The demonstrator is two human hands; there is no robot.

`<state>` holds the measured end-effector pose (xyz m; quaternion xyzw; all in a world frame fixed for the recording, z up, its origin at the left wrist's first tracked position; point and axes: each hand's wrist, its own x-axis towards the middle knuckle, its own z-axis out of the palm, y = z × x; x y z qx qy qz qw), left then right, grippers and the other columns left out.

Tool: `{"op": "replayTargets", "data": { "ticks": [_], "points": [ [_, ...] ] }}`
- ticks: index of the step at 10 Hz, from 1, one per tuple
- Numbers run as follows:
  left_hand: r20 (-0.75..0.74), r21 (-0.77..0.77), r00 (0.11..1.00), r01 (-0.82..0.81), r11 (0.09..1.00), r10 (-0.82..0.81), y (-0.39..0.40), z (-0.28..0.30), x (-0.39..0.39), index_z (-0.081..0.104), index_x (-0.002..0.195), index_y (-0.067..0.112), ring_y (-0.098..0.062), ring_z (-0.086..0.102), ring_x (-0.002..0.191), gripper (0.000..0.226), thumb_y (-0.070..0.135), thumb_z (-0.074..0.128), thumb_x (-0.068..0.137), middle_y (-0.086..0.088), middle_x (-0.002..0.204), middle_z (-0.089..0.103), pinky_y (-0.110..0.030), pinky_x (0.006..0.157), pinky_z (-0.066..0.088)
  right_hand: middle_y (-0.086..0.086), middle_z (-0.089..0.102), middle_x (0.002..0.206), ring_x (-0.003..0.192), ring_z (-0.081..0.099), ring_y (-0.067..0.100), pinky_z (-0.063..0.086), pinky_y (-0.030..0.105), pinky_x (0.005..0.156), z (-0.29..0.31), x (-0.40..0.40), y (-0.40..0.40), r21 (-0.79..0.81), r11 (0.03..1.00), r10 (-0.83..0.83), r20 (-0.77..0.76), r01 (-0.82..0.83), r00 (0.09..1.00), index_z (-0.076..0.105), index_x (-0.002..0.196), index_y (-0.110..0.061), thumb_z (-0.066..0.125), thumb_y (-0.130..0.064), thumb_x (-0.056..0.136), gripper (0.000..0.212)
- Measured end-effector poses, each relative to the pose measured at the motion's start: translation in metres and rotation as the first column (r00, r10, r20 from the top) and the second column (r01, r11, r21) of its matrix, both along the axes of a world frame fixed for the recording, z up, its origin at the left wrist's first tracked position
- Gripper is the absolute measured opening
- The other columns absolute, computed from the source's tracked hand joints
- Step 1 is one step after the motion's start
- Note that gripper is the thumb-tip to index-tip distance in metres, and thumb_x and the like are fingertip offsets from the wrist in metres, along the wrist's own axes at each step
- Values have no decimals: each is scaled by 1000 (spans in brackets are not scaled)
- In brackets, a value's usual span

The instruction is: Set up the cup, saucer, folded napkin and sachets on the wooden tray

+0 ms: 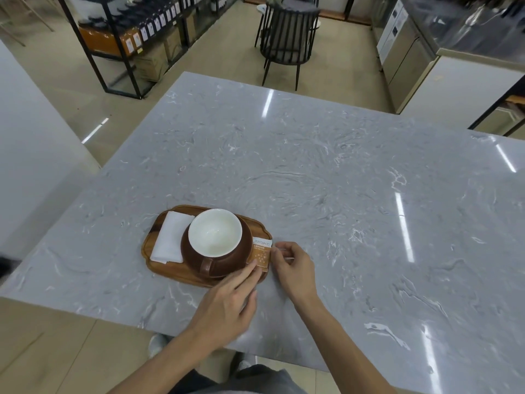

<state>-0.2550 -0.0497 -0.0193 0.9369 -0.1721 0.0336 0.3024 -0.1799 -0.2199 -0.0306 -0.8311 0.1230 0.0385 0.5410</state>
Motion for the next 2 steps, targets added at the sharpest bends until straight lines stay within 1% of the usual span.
{"op": "replayTargets", "data": {
  "ticks": [1,2],
  "points": [
    [56,-26,998,42,999,-40,6,19,10,61,138,15,-6,54,128,42,23,54,97,5,148,55,-23,107,48,-20,69,85,78,64,-12,47,15,69,9,7,-6,-113,993,26,33,-22,999,70,104,-26,63,-34,97,12],
    [149,-55,986,79,995,-70,9,42,25,63,136,20,-7,55,125,39,21,54,97,9,143,58,-23,104,48,-11,73,94,84,65,-3,49,17,73,26,19,-7,-197,980,43,119,-19,992,72,107,-19,62,-32,98,18]
  ]
}}
